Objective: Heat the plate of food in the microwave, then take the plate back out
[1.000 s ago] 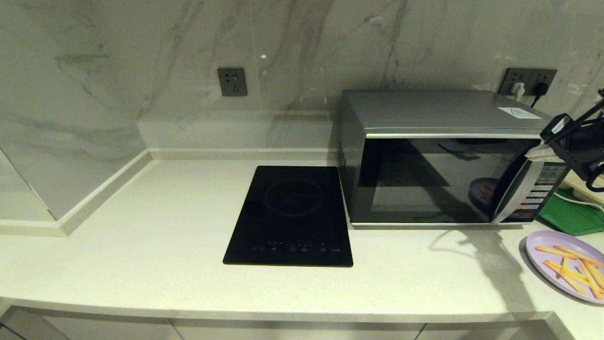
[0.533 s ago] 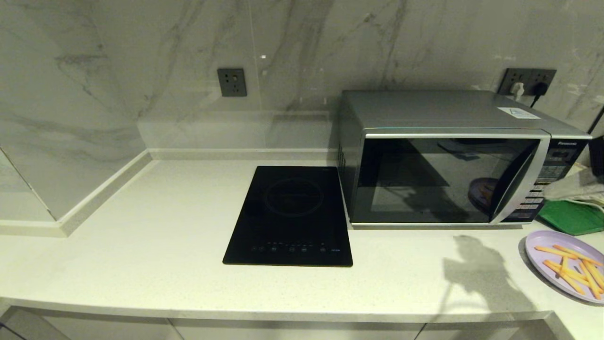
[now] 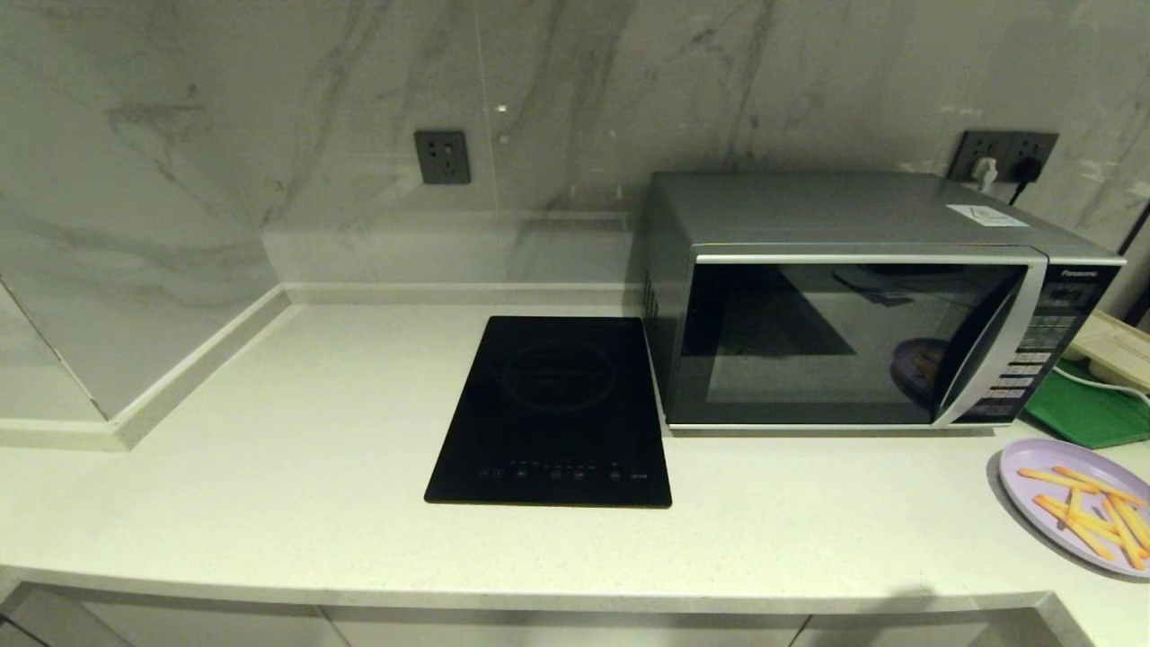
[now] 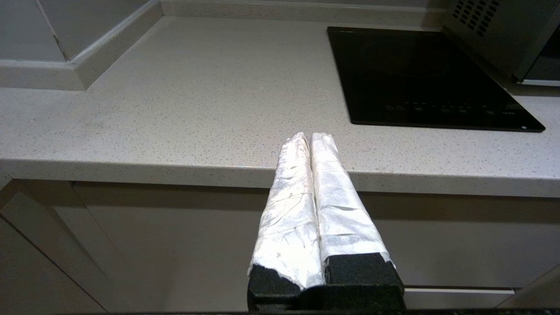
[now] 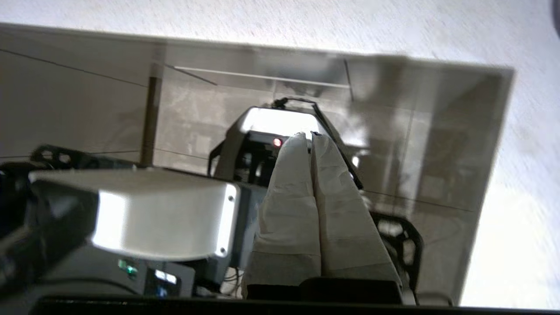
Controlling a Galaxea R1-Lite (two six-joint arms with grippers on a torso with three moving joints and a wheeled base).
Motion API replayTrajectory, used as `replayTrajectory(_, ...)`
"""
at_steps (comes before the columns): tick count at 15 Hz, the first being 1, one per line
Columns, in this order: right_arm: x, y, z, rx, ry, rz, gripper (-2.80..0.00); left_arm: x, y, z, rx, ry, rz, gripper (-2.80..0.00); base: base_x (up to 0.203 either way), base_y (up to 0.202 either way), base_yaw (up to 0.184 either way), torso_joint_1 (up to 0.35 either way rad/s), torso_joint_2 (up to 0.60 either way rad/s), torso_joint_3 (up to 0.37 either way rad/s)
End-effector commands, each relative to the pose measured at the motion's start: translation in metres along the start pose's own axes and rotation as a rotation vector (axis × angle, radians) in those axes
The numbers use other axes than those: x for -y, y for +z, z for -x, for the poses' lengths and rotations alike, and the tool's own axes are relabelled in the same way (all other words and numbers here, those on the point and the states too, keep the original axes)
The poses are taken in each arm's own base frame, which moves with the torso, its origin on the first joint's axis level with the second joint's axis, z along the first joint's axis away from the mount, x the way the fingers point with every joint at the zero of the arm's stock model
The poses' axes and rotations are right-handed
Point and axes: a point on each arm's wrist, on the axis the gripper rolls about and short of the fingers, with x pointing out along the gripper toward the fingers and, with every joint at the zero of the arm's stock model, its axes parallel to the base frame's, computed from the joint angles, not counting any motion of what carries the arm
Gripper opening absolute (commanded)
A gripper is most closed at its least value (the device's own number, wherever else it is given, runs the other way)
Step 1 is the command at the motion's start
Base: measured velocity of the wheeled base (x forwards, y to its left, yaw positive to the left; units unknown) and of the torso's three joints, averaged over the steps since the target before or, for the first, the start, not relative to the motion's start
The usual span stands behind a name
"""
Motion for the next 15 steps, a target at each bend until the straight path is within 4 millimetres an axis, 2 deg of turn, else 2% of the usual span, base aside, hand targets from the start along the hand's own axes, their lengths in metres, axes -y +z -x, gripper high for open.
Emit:
replayTrajectory(1, 0.012, -0.051, 0.046, 0.124, -0.019, -0.008, -2.80, 0.000, 0.000, 0.000, 0.001, 0.000, 0.000, -2.80, 0.000, 0.000, 0.000, 0.000, 0.00, 0.000)
replayTrajectory(4, 0.021, -0.105, 0.071, 0.255, -0.133, -0.080, -2.80, 0.000, 0.000, 0.000, 0.001, 0.000, 0.001, -2.80, 0.000, 0.000, 0.000, 0.000, 0.00, 0.000)
replayTrajectory(7, 0.020, -0.164, 0.074, 0.375, -0.236, -0.088, -2.80, 0.000, 0.000, 0.000, 0.001, 0.000, 0.000, -2.80, 0.000, 0.000, 0.000, 0.000, 0.00, 0.000)
replayTrajectory(9, 0.024, -0.201, 0.067, 0.430, -0.250, -0.075, -2.80, 0.000, 0.000, 0.000, 0.001, 0.000, 0.000, -2.80, 0.000, 0.000, 0.000, 0.000, 0.00, 0.000)
replayTrajectory(12, 0.030, -0.240, 0.055, 0.490, -0.250, -0.059, -2.80, 0.000, 0.000, 0.000, 0.001, 0.000, 0.001, -2.80, 0.000, 0.000, 0.000, 0.000, 0.00, 0.000)
replayTrajectory(15, 0.038, -0.278, 0.035, 0.546, -0.265, -0.008, -2.80, 0.000, 0.000, 0.000, 0.001, 0.000, 0.000, -2.80, 0.000, 0.000, 0.000, 0.000, 0.00, 0.000)
